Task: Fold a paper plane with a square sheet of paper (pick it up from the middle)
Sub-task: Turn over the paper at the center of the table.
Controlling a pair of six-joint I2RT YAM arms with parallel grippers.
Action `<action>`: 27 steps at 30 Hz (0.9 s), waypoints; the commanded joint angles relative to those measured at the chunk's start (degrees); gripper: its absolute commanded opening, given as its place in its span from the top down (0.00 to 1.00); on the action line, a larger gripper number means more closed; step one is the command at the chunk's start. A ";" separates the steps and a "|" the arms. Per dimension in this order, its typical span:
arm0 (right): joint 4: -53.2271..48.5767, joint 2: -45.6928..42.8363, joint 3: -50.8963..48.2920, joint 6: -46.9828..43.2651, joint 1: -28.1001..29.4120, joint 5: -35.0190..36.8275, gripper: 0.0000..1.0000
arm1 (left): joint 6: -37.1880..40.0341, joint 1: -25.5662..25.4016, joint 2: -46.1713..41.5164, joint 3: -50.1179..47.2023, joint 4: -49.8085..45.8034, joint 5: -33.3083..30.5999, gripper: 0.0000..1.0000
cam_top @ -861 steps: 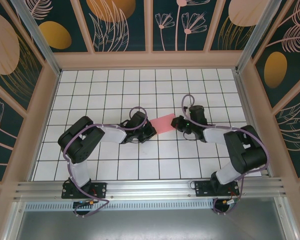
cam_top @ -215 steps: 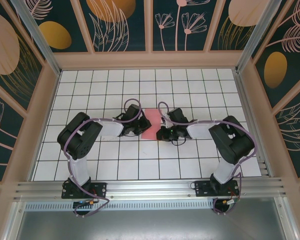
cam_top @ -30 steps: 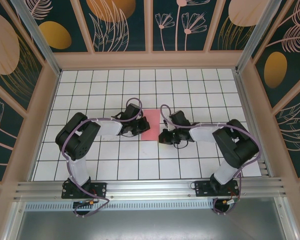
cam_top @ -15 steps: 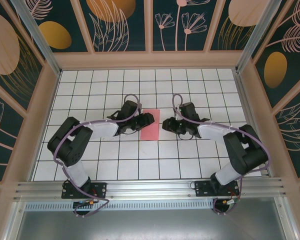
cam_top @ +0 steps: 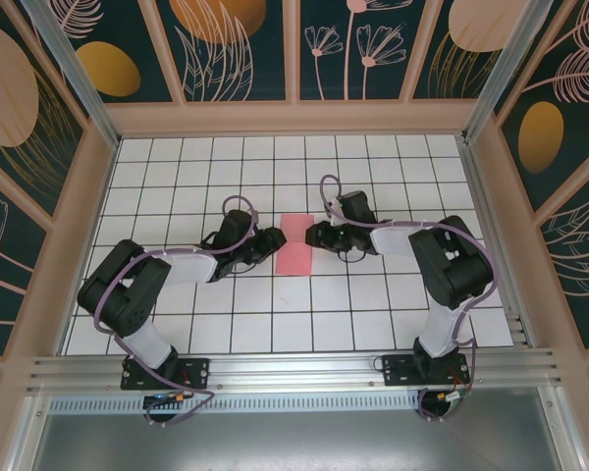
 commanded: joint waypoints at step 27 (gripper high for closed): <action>12.97 1.24 -6.20 7.92 -2.09 -3.11 0.95 | -1.03 0.13 8.03 0.79 10.83 8.70 0.54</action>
